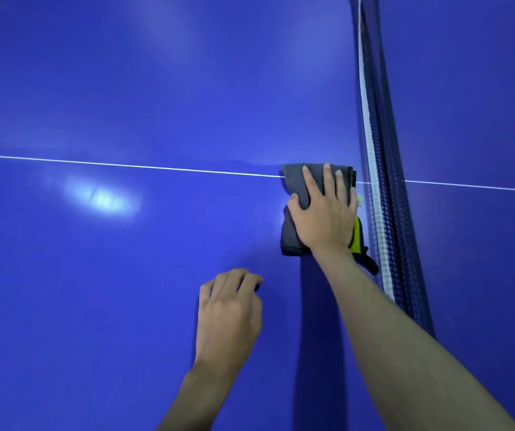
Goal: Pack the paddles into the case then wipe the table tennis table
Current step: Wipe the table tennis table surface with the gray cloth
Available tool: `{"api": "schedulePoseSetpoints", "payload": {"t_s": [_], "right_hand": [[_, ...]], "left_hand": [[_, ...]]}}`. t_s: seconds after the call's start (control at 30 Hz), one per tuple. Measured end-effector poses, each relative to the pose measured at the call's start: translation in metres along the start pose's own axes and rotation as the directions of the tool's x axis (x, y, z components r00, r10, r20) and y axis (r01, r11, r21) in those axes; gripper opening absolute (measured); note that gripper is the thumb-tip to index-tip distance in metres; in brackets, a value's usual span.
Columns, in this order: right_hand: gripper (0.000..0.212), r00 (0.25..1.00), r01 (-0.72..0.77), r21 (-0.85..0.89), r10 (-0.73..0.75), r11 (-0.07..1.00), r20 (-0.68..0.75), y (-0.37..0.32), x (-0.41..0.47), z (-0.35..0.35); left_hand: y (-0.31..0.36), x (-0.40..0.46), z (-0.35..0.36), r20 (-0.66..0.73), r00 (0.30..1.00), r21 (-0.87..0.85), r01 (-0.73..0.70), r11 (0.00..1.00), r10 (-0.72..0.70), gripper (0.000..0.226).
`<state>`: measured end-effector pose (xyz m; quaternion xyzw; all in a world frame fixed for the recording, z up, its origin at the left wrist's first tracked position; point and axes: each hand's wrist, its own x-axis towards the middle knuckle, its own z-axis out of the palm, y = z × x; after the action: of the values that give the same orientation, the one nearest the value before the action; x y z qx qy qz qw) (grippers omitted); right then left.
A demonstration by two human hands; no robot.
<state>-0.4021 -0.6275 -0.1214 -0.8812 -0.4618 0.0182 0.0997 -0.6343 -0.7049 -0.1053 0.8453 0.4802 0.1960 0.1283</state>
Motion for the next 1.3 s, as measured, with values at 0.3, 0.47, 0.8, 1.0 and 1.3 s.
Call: {"api": "schedulePoseSetpoints", "payload": {"t_s": [0.3, 0.47, 0.8, 1.0, 1.3], "right_hand": [[0.063, 1.000, 0.020, -0.025, -0.020, 0.999, -0.018, 0.013, -0.077, -0.010], [0.063, 0.999, -0.034, -0.050, 0.034, 0.998, -0.007, 0.023, -0.176, -0.017], [0.069, 0.991, -0.089, -0.077, 0.096, 0.993, 0.093, 0.039, -0.334, -0.031], [0.070, 0.983, -0.134, -0.034, 0.137, 0.990, 0.124, 0.048, -0.325, -0.036], [0.073, 0.974, -0.205, 0.198, 0.181, 0.958, 0.133, 0.077, -0.198, -0.030]], "left_hand": [[0.005, -0.013, -0.013, 0.134, 0.989, 0.069, -0.074, 0.995, 0.064, 0.033], [0.010, -0.034, -0.031, 0.106, 0.987, 0.022, -0.121, 0.992, 0.118, 0.030], [0.027, -0.067, -0.067, 0.075, 0.971, -0.088, -0.219, 0.972, 0.225, 0.031], [0.038, -0.071, -0.063, 0.065, 0.973, -0.102, -0.213, 0.972, 0.221, 0.025], [0.032, -0.043, -0.042, 0.094, 0.977, -0.080, -0.186, 0.979, 0.193, 0.023]]}}
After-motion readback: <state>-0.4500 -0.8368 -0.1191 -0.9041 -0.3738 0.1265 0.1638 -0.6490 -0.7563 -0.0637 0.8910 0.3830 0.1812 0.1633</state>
